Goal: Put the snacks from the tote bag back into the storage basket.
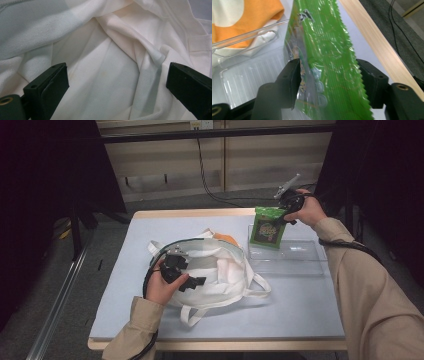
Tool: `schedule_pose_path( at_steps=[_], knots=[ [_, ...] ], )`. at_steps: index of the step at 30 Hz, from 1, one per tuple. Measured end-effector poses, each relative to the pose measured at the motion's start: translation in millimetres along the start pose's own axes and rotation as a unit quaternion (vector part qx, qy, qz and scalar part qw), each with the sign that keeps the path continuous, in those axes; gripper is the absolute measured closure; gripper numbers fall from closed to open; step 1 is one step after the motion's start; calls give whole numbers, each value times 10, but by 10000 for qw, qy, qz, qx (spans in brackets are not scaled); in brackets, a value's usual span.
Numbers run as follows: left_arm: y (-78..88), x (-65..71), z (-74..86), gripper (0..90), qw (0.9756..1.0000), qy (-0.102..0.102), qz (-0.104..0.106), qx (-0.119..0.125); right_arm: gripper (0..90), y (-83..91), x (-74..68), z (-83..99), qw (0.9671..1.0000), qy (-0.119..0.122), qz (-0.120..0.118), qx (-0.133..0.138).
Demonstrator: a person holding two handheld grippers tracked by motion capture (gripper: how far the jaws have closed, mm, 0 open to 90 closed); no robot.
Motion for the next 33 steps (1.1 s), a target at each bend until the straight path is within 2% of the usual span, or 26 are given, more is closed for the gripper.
schedule_pose_path(
  at_steps=[9,16,20,27,33],
  knots=[
    [2,7,-3,42,10000,-8,0,5,272,39,38,38,9999,-81,111,5],
    [5,9,-9,42,10000,-21,3,20,199,83,65,85,9992,-308,237,-23],
    [13,2,-14,42,10000,-24,-12,-22,188,113,70,103,9990,-348,266,20],
    [15,45,-60,42,9999,-68,22,82,171,169,62,165,9985,-468,289,18],
    [12,43,-50,42,9999,-87,22,53,165,215,24,212,9983,-533,232,78]
  ],
)
Point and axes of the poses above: each handheld gripper's, and its own axes: y roughly backward along the jaws, z roughly out of its underside, x roughly to its right, the point moved 8 cm from there along -y, roughly forward along the jaws, and after that the axes turned 5 degrees about -x, right-handed, at the moved point
